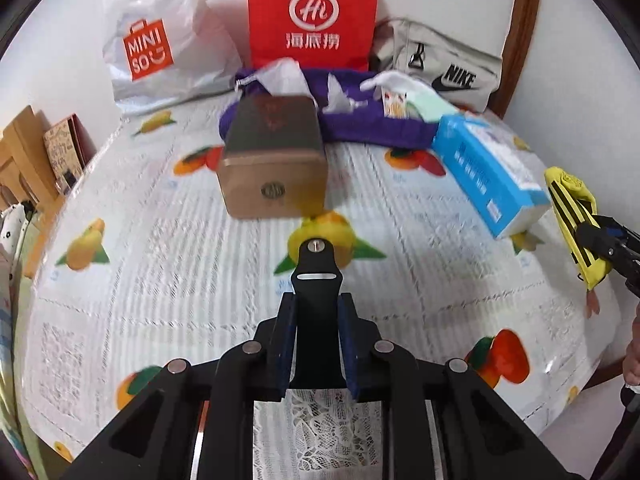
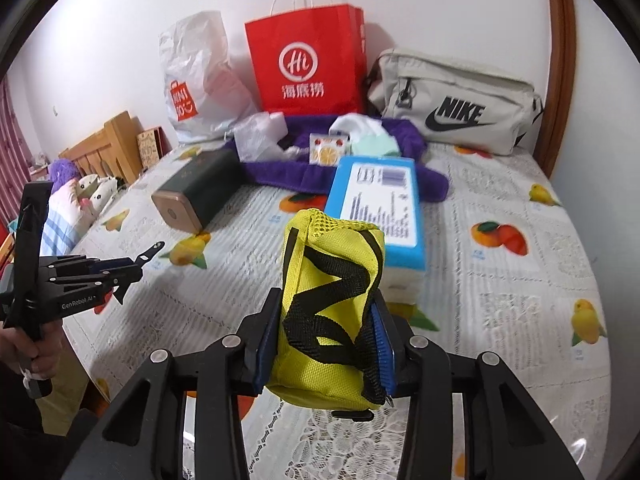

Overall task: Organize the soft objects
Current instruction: 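Lift the black strap with left tool while right tool carries pouch toward towel, then carry the strap and the pouch over the purple towel with both tools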

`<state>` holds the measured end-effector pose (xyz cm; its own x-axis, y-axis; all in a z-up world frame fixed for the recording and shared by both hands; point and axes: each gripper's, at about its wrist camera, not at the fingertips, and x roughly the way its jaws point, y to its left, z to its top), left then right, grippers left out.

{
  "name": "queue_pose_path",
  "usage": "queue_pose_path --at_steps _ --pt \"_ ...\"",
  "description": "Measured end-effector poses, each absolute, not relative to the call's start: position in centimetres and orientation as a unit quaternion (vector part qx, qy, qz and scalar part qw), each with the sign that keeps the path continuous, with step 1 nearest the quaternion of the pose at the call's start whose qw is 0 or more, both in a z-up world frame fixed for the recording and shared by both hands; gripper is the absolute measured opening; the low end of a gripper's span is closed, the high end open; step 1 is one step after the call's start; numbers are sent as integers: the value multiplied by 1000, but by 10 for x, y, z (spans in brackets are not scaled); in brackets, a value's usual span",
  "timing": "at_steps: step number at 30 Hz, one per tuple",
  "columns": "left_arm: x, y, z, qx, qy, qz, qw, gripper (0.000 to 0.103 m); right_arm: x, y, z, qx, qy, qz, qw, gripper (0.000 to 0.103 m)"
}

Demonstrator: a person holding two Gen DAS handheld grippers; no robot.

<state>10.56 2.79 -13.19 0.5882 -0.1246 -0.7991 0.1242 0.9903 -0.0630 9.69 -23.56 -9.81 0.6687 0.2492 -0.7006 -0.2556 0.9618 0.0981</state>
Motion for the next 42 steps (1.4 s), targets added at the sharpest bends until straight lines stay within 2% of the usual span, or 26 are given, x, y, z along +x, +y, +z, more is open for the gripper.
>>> queue_pose_path --at_steps 20,42 --pt "160 34 -66 -8 391 -62 918 20 158 -237 -48 -18 337 132 932 41" --pt "256 48 -66 -45 396 -59 915 20 261 -222 -44 -10 339 133 931 41"
